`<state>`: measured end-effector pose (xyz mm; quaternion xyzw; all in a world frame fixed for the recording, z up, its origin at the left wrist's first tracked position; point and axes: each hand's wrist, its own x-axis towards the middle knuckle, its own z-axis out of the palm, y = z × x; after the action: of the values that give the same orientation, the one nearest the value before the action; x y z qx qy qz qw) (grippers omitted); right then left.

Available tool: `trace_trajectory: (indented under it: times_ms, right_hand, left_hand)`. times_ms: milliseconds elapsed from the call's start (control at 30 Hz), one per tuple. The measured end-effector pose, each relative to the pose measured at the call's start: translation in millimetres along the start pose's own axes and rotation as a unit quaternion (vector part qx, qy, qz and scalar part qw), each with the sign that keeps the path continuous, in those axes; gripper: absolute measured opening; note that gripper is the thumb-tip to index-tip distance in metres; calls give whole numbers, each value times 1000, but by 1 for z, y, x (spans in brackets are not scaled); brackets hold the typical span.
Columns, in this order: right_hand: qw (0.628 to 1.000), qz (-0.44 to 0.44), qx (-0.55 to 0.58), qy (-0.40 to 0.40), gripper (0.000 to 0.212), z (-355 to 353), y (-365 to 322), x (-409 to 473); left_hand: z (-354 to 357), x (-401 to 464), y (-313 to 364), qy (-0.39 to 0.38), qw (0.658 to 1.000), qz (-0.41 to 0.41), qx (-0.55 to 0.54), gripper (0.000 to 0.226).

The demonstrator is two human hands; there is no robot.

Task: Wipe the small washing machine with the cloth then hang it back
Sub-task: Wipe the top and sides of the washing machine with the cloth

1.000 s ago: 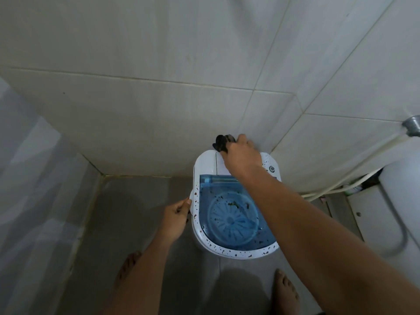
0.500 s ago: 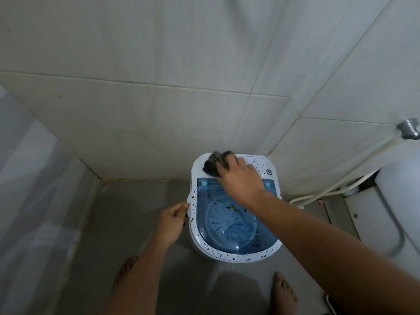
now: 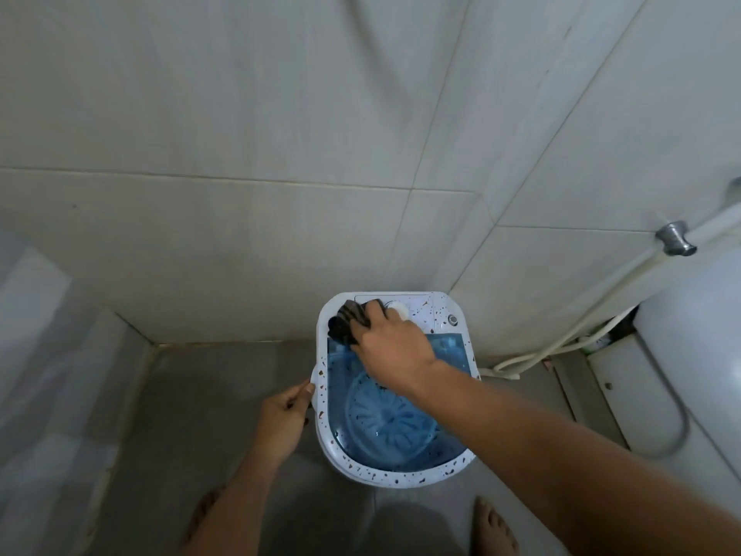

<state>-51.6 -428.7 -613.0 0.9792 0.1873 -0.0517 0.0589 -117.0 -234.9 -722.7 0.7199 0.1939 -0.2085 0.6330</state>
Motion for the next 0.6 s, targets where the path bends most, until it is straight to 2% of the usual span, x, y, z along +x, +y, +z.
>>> trace_trajectory:
  times_ms: [67,200,333,467,600]
  right_hand:
    - [998,70,5,-4,32,-10,15,22]
    - [970,216,86,-73,32,-28,51,60]
    - [970,169,153,-91,41,-22,79,61]
    - [976,87,199,15,40,2,105,18]
    - [983,66,157,74,40,24,133,-20]
  left_hand:
    - [1,-1,1,8,1000,-2,-5,26]
    - [2,-3,1,18,1000,0,-5,25]
    - [1,-2,1,19,1000,-3,-1,23]
    - [1,-4,5,20,1000,-1,-3,22]
    - [1,-3,4,15,1000,0,-6,24]
